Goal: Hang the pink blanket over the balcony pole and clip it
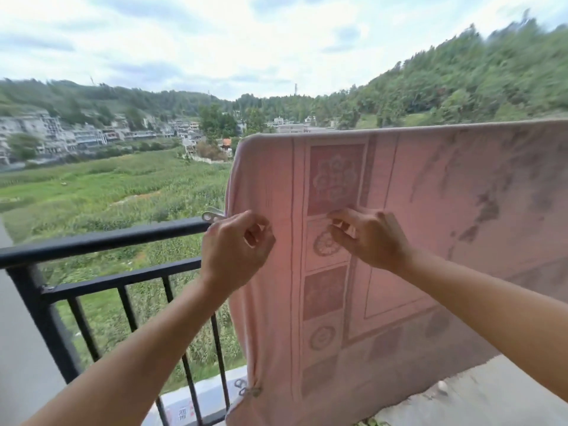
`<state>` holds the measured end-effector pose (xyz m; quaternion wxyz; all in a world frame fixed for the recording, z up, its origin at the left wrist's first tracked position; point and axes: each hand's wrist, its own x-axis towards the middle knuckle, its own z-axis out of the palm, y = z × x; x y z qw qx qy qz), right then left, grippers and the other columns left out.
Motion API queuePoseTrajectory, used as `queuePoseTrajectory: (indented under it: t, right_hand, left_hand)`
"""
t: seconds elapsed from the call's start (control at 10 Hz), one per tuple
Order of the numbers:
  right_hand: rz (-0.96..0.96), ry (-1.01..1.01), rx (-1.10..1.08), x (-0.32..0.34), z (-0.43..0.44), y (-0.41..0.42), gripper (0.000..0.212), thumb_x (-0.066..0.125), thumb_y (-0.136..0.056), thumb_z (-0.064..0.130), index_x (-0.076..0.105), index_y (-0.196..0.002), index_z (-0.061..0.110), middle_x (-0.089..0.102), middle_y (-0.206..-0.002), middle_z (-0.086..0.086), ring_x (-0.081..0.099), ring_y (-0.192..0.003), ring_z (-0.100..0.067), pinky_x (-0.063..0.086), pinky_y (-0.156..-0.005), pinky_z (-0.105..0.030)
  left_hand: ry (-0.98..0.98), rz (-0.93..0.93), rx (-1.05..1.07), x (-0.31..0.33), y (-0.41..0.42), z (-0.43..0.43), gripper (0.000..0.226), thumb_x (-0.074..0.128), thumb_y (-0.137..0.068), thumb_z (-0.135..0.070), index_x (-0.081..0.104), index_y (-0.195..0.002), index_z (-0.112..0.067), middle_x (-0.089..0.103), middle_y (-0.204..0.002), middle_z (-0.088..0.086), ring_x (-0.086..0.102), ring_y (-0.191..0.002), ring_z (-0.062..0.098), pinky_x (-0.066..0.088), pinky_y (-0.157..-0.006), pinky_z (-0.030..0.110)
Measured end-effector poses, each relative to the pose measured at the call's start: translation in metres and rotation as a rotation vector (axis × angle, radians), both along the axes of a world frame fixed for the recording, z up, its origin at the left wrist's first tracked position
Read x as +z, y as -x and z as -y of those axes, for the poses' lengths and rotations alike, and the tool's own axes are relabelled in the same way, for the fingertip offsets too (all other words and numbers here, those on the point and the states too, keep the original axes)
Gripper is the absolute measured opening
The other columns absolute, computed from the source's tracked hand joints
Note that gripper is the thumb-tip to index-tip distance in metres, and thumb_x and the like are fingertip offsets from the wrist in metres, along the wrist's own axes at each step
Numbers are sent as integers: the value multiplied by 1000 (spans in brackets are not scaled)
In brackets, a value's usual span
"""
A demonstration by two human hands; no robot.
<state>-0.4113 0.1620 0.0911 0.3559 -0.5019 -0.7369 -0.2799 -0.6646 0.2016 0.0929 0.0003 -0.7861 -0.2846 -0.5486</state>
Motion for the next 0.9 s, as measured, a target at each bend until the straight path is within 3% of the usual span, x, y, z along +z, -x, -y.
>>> queuePoseTrajectory:
  t: [0.1, 0.2, 0.3, 0.4, 0.5, 0.6, 0.8, 0.9]
  right_hand:
    - [-9, -148, 46, 42, 3, -28, 27, 55, -88, 32, 70, -96, 12, 72, -84, 0, 67, -71, -17, 53, -58, -26]
    - [-22, -284, 55, 77, -7, -54, 33, 50, -91, 33, 67, -105, 9, 69, -95, -7, 62, -80, -18, 50, -58, -26]
    - [-13, -330, -11, 99, -21, -73, 36, 50, -90, 33, 62, -112, 7, 63, -110, -12, 56, -94, -23, 50, -66, -31]
    - [7, -248, -104, 110, -32, -82, 42, 53, -88, 36, 58, -120, 9, 55, -128, -13, 52, -110, -29, 45, -90, -44]
    - [11, -62, -182, 109, -43, -89, 54, 40, -90, 52, 54, -126, 15, 54, -131, -12, 52, -114, -29, 34, -101, -50]
    - [6, 12, -205, 95, -51, -93, 61, 28, -91, 60, 48, -130, 18, 56, -124, -8, 52, -111, -29, 30, -101, -49]
    - [-16, -39, -200, 85, -61, -93, 53, 36, -92, 57, 44, -127, 18, 52, -116, -7, 49, -107, -28, 26, -103, -51]
    - [-50, -5, -177, 93, -61, -89, 61, 33, -88, 62, 49, -126, 17, 55, -116, -8, 51, -107, -29, 29, -100, -48]
  left_hand:
    - [-180, -5, 79, 39, -41, 14, 17, 57, -79, -23, 70, -83, -12, 67, -76, -5, 62, -66, 10, 55, -57, 32]
    - [-369, -33, 225, 67, -74, 16, 20, 56, -78, -23, 68, -86, -9, 65, -88, 2, 58, -83, 17, 45, -80, 28]
    - [-412, -96, 394, 87, -96, 8, 29, 52, -78, -27, 66, -93, -7, 61, -101, 8, 53, -94, 22, 32, -82, 22]
    - [-348, -220, 560, 100, -108, -6, 38, 52, -81, -34, 62, -107, -9, 56, -113, 12, 51, -102, 27, 39, -87, 39]
    - [-165, -395, 709, 104, -106, -21, 45, 44, -91, -46, 53, -123, -16, 54, -123, 10, 49, -108, 26, 31, -94, 42]
    - [-169, -488, 798, 98, -102, -31, 49, 30, -93, -52, 51, -121, -17, 58, -113, 9, 51, -99, 25, 31, -88, 41]
    - [-247, -466, 841, 92, -105, -38, 49, 27, -93, -51, 53, -114, -15, 58, -99, 8, 51, -92, 28, 30, -87, 43]
    - [-240, -458, 838, 92, -104, -39, 46, 29, -93, -50, 54, -111, -16, 59, -98, 8, 51, -90, 27, 27, -85, 42]
